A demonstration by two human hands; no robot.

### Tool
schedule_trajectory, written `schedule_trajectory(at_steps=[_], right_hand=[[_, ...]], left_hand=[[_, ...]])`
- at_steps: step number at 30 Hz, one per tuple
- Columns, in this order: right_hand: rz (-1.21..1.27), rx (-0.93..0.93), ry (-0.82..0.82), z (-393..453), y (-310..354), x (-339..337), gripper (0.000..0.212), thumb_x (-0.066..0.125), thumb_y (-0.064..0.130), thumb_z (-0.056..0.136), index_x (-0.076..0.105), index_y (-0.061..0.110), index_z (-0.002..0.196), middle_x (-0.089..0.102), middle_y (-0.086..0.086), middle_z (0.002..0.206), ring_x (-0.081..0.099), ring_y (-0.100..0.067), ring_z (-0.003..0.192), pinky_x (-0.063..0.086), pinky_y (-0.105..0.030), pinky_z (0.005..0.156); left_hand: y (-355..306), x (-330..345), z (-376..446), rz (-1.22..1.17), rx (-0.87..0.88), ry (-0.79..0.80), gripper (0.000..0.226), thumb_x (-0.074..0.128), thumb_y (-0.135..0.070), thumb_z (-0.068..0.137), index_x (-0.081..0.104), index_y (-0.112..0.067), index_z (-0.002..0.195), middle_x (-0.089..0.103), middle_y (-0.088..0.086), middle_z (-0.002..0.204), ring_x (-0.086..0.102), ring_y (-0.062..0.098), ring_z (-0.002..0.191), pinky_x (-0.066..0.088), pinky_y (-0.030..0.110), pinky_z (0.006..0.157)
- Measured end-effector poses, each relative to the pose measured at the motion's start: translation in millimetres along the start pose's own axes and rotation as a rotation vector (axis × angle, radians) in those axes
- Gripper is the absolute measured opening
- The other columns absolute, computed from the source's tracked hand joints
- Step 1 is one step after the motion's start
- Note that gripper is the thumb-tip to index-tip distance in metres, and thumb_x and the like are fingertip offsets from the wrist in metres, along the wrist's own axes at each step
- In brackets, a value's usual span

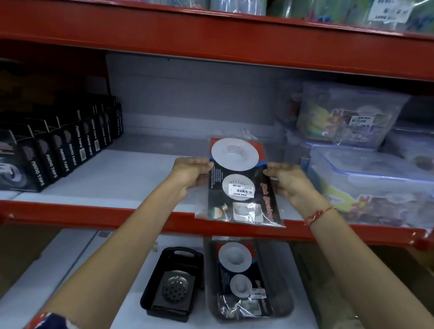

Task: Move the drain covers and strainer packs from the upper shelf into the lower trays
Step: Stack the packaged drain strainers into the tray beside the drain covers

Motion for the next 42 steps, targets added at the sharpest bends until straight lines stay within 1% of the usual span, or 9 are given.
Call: schedule_trajectory(at_steps=[4,7,11,18,24,28,36,39,42], right_hand=[[-0.011,-0.005,0.010,-40.6,-13.1,-5.8,0.031,0.060,-0.002,0.086,0.059,0.002,0.117,0.066,-0.009,0.087,0.060,-0.017,0.071,0.052,-0.026,0.060],[-0.006,0.011,0.028,-74.4,-25.1,-7.8,0.032,0.058,-0.002,0.087,0.059,0.004,0.118,0.065,-0.009,0.089,0.058,-0.014,0.066,0.052,-0.022,0.053],[-0.012,0.021,0.047,-120.2,-45.2,-15.4,0.034,0.058,-0.002,0.088,0.058,0.007,0.121,0.065,-0.005,0.086,0.056,-0.012,0.061,0.050,-0.019,0.045],[-0.077,0.094,0.104,-194.5,-95.0,-40.6,0.027,0.062,0.002,0.087,0.061,0.013,0.112,0.062,0.001,0.075,0.055,-0.007,0.056,0.049,-0.016,0.049],[-0.144,0.203,0.109,-223.7,-152.3,-63.6,0.022,0.062,0.002,0.087,0.058,0.014,0.105,0.060,-0.002,0.077,0.054,-0.012,0.062,0.051,-0.022,0.056],[-0.157,0.293,0.142,-224.2,-188.9,-72.3,0.018,0.062,0.001,0.086,0.060,0.018,0.091,0.060,-0.001,0.074,0.052,-0.012,0.063,0.049,-0.024,0.061],[-0.156,0.408,0.098,-174.7,-228.2,-73.3,0.021,0.051,-0.005,0.091,0.064,0.007,0.102,0.066,-0.003,0.075,0.056,-0.014,0.069,0.051,-0.027,0.072],[-0.217,0.424,0.074,-142.0,-241.1,-73.6,0.026,0.046,-0.005,0.093,0.061,-0.004,0.114,0.063,-0.015,0.095,0.057,-0.016,0.070,0.053,-0.029,0.078],[-0.252,0.404,0.029,-111.2,-244.4,-69.6,0.016,0.048,-0.007,0.091,0.062,-0.003,0.097,0.059,-0.015,0.086,0.054,-0.017,0.064,0.052,-0.028,0.066]], left_hand=[[8.4,-9.4,-51.6,0.027,0.002,0.028,0.014,0.067,-0.005,0.084,0.061,-0.006,0.097,0.068,0.009,0.089,0.065,0.015,0.068,0.059,0.021,0.056],[17.6,-15.3,-88.7,0.034,0.001,0.042,0.006,0.065,-0.005,0.086,0.061,-0.010,0.087,0.068,0.006,0.082,0.067,0.008,0.054,0.056,0.018,0.048],[35.3,-23.4,-131.6,0.046,-0.024,0.043,0.022,0.066,-0.007,0.085,0.061,-0.004,0.106,0.068,0.005,0.084,0.066,0.013,0.066,0.057,0.019,0.049],[88.0,-32.8,-200.0,0.099,-0.086,0.070,0.011,0.071,-0.008,0.081,0.062,-0.014,0.085,0.065,0.002,0.077,0.061,0.012,0.061,0.059,0.023,0.052],[139.2,-31.2,-235.5,0.147,-0.177,0.129,0.013,0.072,-0.008,0.080,0.062,-0.013,0.088,0.065,0.004,0.080,0.064,0.011,0.059,0.060,0.024,0.052],[172.3,-29.1,-243.1,0.165,-0.246,0.117,0.017,0.072,-0.007,0.080,0.063,-0.008,0.094,0.066,0.004,0.082,0.065,0.009,0.058,0.060,0.024,0.052],[207.5,-16.1,-200.9,0.136,-0.409,0.061,0.028,0.068,0.002,0.081,0.060,0.003,0.108,0.066,0.021,0.102,0.065,0.019,0.071,0.060,0.024,0.054],[219.0,-9.7,-174.0,0.128,-0.453,0.036,0.035,0.063,0.008,0.083,0.054,0.007,0.116,0.066,0.018,0.093,0.063,0.021,0.068,0.059,0.022,0.053],[226.7,-0.9,-148.8,0.145,-0.471,0.040,0.027,0.055,0.011,0.087,0.050,-0.002,0.110,0.062,0.010,0.078,0.061,0.019,0.066,0.056,0.023,0.057]])
Point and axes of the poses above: each hand's wrist, its own z-axis towards the middle knuckle, its own x-axis out of the palm, y = z × x, the point moved 4 cm from there along z, towards the middle knuckle
